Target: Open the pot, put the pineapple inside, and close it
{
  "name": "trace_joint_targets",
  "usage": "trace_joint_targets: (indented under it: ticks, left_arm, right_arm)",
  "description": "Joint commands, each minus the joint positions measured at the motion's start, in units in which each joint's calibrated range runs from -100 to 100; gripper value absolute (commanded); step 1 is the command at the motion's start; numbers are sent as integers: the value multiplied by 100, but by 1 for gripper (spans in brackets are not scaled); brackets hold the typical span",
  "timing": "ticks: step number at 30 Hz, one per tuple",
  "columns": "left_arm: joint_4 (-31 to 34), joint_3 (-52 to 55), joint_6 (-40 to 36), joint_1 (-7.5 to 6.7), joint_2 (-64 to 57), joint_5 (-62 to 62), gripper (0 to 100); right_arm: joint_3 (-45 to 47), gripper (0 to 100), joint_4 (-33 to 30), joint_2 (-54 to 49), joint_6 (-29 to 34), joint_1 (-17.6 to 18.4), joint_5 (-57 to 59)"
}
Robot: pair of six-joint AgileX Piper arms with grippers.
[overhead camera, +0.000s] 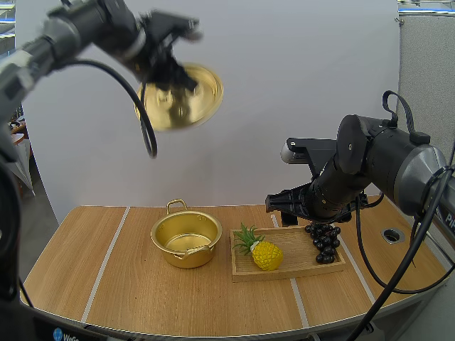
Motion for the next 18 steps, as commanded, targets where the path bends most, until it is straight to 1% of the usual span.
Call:
trace_joint_targets:
  ticks: [1,4,6,10,13,15,18]
  left_arm:
    - [476,-1636,-771,-18,-411,-216,0]
    - [541,-2199,-895,-18,-411,-390,0]
    - [577,-2489,-999,-18,-411,-745,0]
    - [594,-2880,-1077,-18,-411,-1472,0]
    - [594,-3032,-1077,-18,-411,-2005,0]
    - [594,-3032,-1077,-18,-411,-2514,0]
    - [594,-3032,-1077,-18,-411,-2948,0]
  right_arm:
    - [-42,100,13,-25,-26,-17,-318]
    - [-42,100,39,-25,-79,-17,-679]
    - [-42,100,91,-25,-440,-17,-801]
    - [-42,100,436,35,-1521,-17,-707]
    - [-42,100,949,114,-2460,-17,-514]
    - [-42,100,1142,194,-2852,-17,-360]
    - [-68,100,1158,478,-3171,-17,-294]
